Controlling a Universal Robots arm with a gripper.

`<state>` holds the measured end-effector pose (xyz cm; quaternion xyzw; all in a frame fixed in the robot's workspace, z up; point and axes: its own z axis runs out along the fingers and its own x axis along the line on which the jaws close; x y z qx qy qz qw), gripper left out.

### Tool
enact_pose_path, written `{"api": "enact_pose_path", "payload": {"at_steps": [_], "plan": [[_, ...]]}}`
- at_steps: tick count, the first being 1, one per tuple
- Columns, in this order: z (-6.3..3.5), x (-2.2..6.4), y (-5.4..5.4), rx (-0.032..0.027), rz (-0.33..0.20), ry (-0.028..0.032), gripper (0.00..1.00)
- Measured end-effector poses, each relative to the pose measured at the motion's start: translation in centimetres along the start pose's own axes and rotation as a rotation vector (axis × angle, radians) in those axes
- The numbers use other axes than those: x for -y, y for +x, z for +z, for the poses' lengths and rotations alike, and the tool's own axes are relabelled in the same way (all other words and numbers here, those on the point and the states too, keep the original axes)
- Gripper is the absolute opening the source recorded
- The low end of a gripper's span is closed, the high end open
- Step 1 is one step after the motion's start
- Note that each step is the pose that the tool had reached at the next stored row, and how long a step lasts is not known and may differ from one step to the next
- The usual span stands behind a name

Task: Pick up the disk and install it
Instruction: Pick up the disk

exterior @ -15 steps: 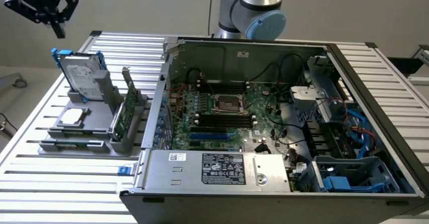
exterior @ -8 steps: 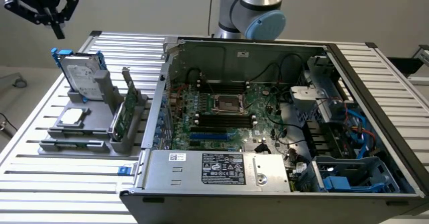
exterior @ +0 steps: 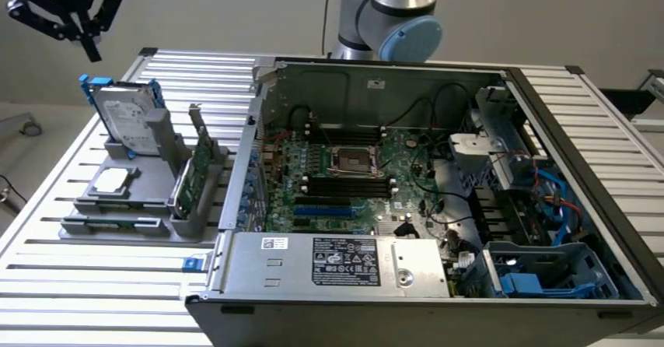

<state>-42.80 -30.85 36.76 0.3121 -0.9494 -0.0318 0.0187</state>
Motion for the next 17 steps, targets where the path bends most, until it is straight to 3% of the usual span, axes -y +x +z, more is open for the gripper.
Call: {"api": "enact_pose_path", "payload": {"at_steps": [10,17], "plan": [[0.03,0.01,0.0,-0.0004,-0.182,0.0225,0.11],[0.06,0.01,0.0,-0.0062,-0.309,0.0299,0.11]]}}
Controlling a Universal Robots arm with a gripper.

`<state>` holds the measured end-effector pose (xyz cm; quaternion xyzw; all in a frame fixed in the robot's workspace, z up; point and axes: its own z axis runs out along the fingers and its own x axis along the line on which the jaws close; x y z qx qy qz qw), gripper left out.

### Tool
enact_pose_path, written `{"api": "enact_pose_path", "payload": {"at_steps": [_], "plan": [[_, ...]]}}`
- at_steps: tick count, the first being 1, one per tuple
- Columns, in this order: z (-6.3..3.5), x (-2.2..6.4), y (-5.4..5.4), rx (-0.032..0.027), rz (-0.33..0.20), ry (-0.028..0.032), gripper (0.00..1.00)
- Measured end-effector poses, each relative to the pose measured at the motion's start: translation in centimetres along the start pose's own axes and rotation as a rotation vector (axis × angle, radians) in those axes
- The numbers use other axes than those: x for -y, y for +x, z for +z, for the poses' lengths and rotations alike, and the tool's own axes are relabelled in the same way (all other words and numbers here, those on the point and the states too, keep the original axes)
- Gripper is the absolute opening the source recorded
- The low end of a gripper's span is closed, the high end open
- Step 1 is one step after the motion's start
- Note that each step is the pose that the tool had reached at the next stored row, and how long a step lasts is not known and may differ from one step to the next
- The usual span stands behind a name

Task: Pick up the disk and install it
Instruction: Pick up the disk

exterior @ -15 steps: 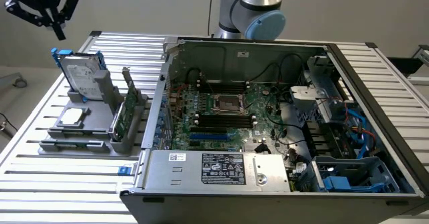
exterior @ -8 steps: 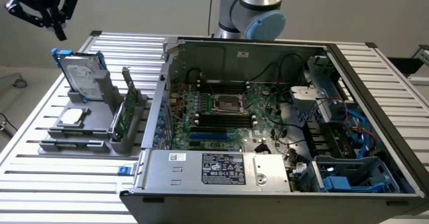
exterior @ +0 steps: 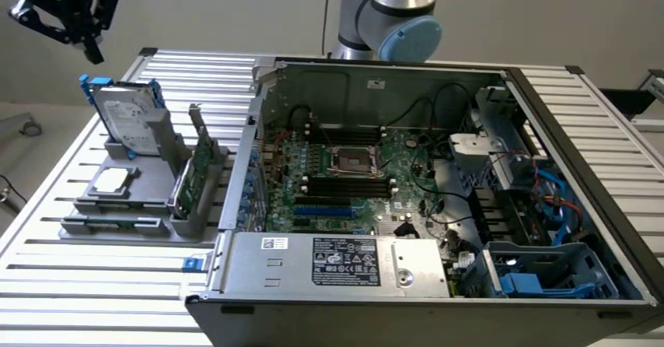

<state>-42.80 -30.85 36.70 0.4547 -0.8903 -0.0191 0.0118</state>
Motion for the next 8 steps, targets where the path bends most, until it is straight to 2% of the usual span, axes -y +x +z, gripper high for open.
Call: {"api": "enact_pose_path", "payload": {"at_steps": [8], "plan": [[0.06,0.0,0.0,-0.0074,-0.146,0.0022,0.11]]}}
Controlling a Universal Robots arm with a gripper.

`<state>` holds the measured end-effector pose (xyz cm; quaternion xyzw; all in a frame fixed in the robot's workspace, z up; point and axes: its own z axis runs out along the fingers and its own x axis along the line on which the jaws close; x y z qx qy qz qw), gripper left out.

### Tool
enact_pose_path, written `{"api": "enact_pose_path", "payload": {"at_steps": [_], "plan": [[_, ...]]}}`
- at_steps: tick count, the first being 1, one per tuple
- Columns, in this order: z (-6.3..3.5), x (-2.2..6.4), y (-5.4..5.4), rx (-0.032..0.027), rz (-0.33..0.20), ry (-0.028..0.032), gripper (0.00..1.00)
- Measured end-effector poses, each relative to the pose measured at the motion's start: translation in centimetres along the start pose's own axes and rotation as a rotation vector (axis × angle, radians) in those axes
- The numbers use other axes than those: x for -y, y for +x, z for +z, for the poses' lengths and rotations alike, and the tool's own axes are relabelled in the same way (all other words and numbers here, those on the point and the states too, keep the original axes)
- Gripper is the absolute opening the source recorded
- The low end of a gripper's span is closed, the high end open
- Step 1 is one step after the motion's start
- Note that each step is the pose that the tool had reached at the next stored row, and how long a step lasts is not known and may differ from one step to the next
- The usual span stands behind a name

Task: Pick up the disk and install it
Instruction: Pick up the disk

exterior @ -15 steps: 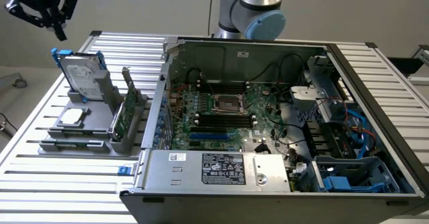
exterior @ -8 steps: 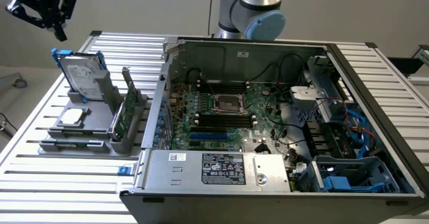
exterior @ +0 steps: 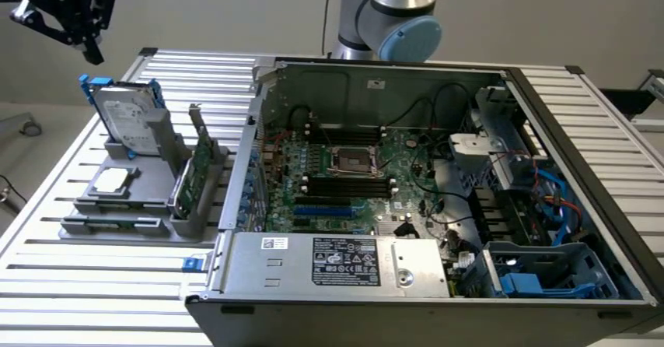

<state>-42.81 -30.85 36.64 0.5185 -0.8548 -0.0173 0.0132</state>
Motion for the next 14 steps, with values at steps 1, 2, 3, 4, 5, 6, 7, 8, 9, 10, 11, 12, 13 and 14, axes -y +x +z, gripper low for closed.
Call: {"api": "enact_pose_path", "payload": {"at_steps": [1,2,3,4,5,6,7,8,9,10,11,12,13,14], "plan": [[0.01,0.0,0.0,-0.0008,-0.018,0.0002,0.11],[0.02,0.0,0.0,-0.0016,-0.035,0.0004,0.11],[0.02,0.0,0.0,-0.0025,-0.054,0.0005,0.11],[0.03,0.0,0.0,-0.0034,-0.072,0.0006,0.11],[0.04,0.0,0.0,-0.0043,-0.09,0.0007,0.11],[0.05,0.0,0.0,-0.0051,-0.109,0.0009,0.11],[0.05,0.0,0.0,-0.006,-0.127,0.001,0.11],[0.06,0.0,0.0,-0.0069,-0.145,0.0011,0.11],[0.06,0.0,0.0,-0.0078,-0.163,0.0012,0.11],[0.07,0.0,0.0,-0.0086,-0.181,0.0014,0.11],[0.08,0.01,0.0,-0.0094,-0.199,0.0015,0.11],[0.09,0.0,0.0,-0.0102,-0.217,0.0016,0.11],[0.11,0.01,0.0,-0.011,-0.235,0.0018,0.11],[0.12,0.01,0.0,-0.0119,-0.253,0.0018,0.11]]}}
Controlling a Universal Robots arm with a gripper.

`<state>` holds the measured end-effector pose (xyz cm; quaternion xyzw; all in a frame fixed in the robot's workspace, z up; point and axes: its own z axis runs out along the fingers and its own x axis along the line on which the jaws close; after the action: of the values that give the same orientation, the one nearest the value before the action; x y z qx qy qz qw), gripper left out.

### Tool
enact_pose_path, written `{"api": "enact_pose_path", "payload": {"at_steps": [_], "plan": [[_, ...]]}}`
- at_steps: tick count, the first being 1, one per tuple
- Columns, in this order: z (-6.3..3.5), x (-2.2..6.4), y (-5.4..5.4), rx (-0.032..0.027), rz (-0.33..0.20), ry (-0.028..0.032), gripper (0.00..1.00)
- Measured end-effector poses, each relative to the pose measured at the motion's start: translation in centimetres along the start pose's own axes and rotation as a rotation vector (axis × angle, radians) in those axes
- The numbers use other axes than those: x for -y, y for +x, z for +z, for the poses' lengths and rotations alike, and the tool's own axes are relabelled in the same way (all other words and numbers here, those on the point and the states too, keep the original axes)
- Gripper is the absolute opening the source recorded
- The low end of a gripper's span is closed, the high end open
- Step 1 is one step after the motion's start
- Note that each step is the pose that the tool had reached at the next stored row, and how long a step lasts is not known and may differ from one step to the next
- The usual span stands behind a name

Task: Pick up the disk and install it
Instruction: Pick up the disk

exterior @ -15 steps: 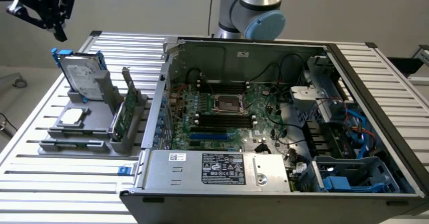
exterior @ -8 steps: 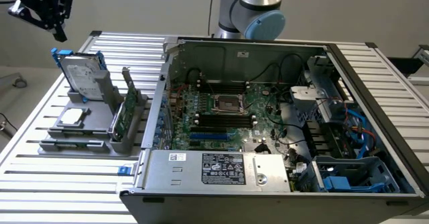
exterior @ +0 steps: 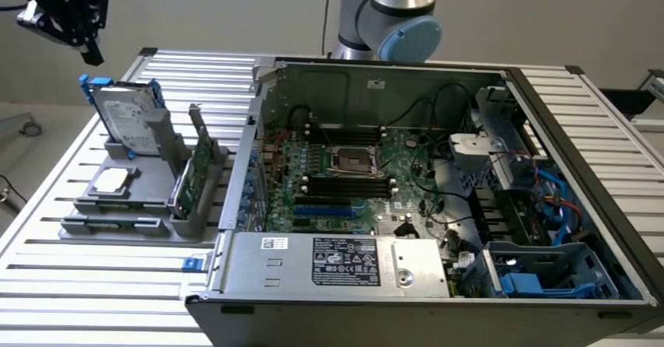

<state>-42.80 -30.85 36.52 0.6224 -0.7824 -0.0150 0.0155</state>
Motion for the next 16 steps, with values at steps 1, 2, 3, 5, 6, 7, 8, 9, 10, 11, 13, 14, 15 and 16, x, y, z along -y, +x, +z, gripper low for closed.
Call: {"api": "enact_pose_path", "payload": {"at_steps": [1,2,3,5,6,7,8,9,10,11,13,14,15,16], "plan": [[0.01,0.0,0.0,-0.0008,-0.018,0.0001,0.11],[0.03,0.0,0.0,-0.0016,-0.037,0.0002,0.11],[0.04,0.0,0.0,-0.0025,-0.056,0.0002,0.11],[0.08,0.01,0.0,-0.004,-0.091,0.0004,0.11],[0.11,0.01,0.0,-0.0048,-0.11,0.0006,0.11],[0.13,0.0,0.0,-0.0056,-0.129,0.0007,0.11],[0.15,0.01,0.0,-0.0064,-0.147,0.0007,0.11],[0.17,0.01,0.0,-0.0071,-0.164,0.0008,0.11],[0.2,0.01,0.0,-0.0079,-0.183,0.001,0.11],[0.23,0.01,0.0,-0.0088,-0.201,0.0011,0.11],[0.27,0.01,-0.01,-0.0106,-0.238,0.0013,0.11],[0.29,0.0,-0.02,-0.0113,-0.255,0.0014,0.11],[0.31,0.0,-0.05,-0.012,-0.273,0.0017,0.11],[0.31,-0.02,-0.09,-0.0126,-0.286,0.0018,0.11]]}}
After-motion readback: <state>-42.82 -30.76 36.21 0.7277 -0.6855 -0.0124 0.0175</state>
